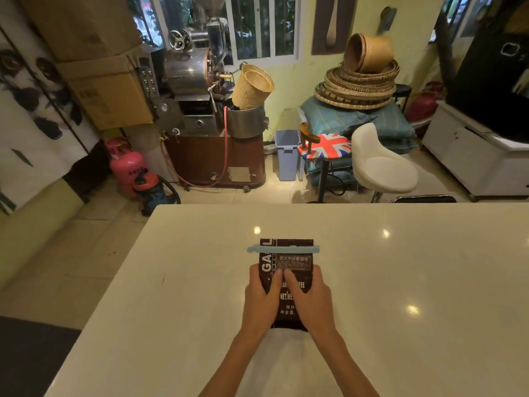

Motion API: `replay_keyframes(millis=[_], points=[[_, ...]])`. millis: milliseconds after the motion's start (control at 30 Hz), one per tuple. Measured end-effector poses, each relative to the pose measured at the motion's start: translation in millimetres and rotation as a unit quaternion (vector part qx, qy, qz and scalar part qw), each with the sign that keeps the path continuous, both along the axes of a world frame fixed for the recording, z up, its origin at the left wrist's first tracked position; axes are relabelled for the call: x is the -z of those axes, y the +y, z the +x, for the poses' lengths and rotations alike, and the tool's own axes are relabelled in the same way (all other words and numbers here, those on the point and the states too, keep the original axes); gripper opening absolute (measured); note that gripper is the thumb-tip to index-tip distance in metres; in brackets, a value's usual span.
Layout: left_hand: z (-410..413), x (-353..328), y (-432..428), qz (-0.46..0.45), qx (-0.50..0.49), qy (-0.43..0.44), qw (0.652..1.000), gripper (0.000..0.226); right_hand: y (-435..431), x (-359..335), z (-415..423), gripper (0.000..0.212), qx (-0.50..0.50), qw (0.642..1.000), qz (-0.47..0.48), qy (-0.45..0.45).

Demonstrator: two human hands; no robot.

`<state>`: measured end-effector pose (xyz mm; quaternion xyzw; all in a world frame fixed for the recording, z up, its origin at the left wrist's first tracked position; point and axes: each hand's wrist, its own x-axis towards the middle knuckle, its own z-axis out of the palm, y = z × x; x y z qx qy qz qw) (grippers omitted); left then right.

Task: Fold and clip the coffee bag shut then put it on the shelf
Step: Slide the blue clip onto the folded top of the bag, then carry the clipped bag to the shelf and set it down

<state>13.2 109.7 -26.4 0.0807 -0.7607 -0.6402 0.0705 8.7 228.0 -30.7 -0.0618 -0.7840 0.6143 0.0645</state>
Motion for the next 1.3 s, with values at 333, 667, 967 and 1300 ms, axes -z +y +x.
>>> replay_keyframes(millis=[333, 667, 967, 1300], points=[[30, 4, 28, -0.028, -0.042, -0.004, 0.999, 0.018, 21, 2, 26, 0.019, 0.076, 0.995, 0.047, 0.047], [2, -1, 1, -0.03, 0.072, -0.04, 0.996, 0.028, 3, -9, 26, 0.027, 0.124, 0.985, -0.099, -0.073], [-3, -3, -32, 0.042, 0.283, -0.107, 0.952, 0.021, -26, -3, 94, 0.049, 0.118, 0.963, -0.197, -0.144], [134, -27, 77, 0.054, 0.667, -0.172, 0.723, 0.049, 9, -20, 291, 0.037, 0.518, 0.836, -0.168, -0.059]])
